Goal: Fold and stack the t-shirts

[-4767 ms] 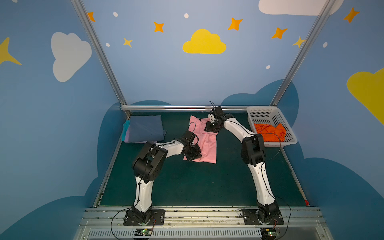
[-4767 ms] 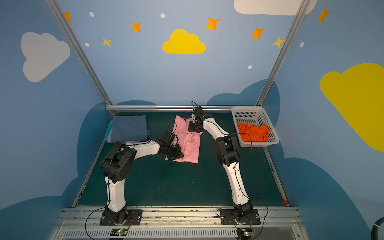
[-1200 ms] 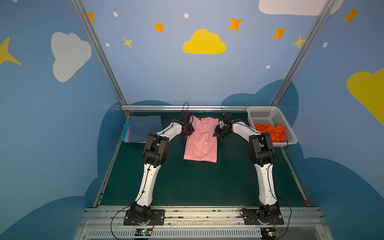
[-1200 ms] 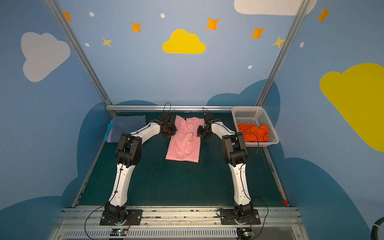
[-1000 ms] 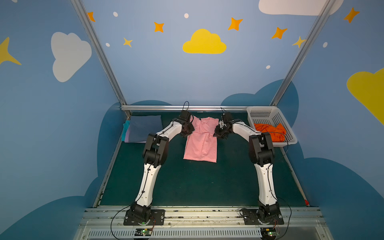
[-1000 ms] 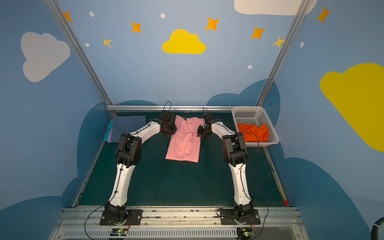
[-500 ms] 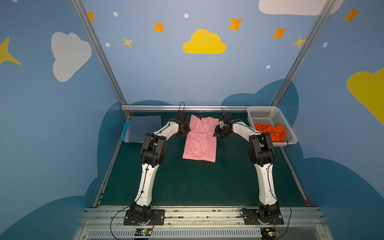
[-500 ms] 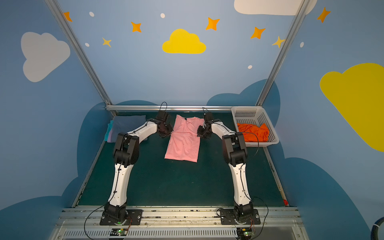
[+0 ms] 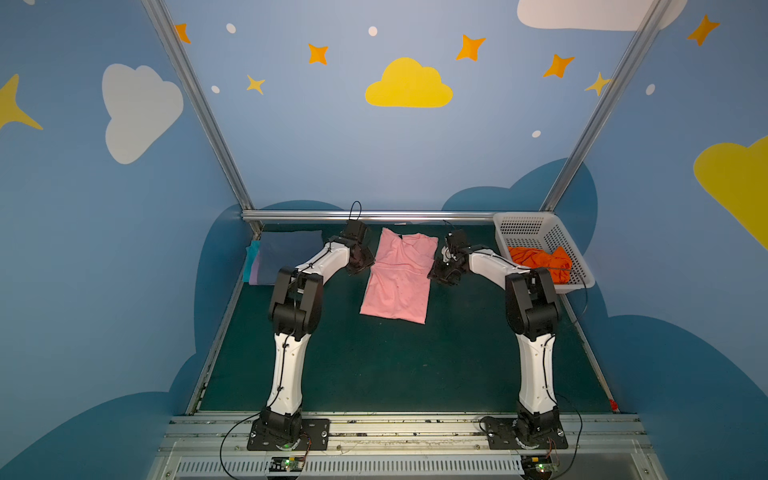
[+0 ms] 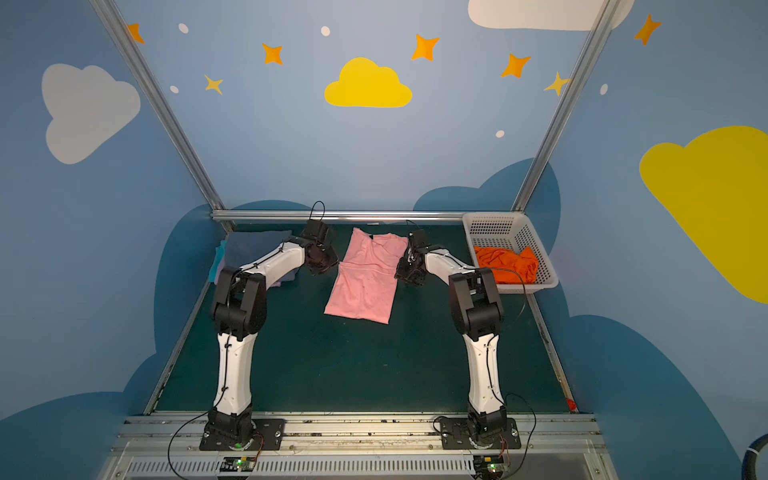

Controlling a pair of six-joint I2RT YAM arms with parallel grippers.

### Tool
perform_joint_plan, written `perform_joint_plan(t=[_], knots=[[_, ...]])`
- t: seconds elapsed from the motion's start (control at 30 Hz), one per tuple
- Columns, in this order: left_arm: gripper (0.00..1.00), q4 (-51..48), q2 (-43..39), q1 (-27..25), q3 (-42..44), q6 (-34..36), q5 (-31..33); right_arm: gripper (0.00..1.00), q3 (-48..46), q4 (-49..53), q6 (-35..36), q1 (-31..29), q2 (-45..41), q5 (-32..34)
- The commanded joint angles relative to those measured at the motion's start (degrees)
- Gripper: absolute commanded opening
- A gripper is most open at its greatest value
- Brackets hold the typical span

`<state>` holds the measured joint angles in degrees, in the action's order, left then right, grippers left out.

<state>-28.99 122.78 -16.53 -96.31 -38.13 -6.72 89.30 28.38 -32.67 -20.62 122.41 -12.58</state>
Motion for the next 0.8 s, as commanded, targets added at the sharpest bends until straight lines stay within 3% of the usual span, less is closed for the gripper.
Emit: perform_joint_plan(t=[0.0, 0.13, 0.27, 0.33, 0.5, 0.77], knots=[[0.41, 2.5, -10.2, -0.4, 10.8, -0.6, 1.8, 0.5, -9.0, -0.2, -1.9, -1.5, -8.8, 3.7], [0.43, 8.1, -20.2, -1.6, 28.6, -3.4, 1.1, 0.55, -19.0, -0.9, -4.7, -5.6, -15.3, 4.8], [0.56, 12.3, -24.5, -3.4, 38.3, -4.2, -1.1, 0.58, -24.6, -3.7, -8.1, -10.4, -16.9, 2.4], [0.62, 13.5, -24.7, -4.2, 40.5, -4.4, -2.2, 0.59, -26.5, -6.7, -10.2, -12.0, -16.4, 0.8], [0.65, 16.1, -23.0, -4.7, 42.1, -5.0, -4.8, 0.6, -26.8, -10.0, -13.1, -12.9, -13.3, -2.1], [0.57, 18.7, -20.6, -5.6, 45.3, -5.8, -8.0, 0.52, -28.0, -10.8, -15.1, -14.2, -13.1, -3.9]])
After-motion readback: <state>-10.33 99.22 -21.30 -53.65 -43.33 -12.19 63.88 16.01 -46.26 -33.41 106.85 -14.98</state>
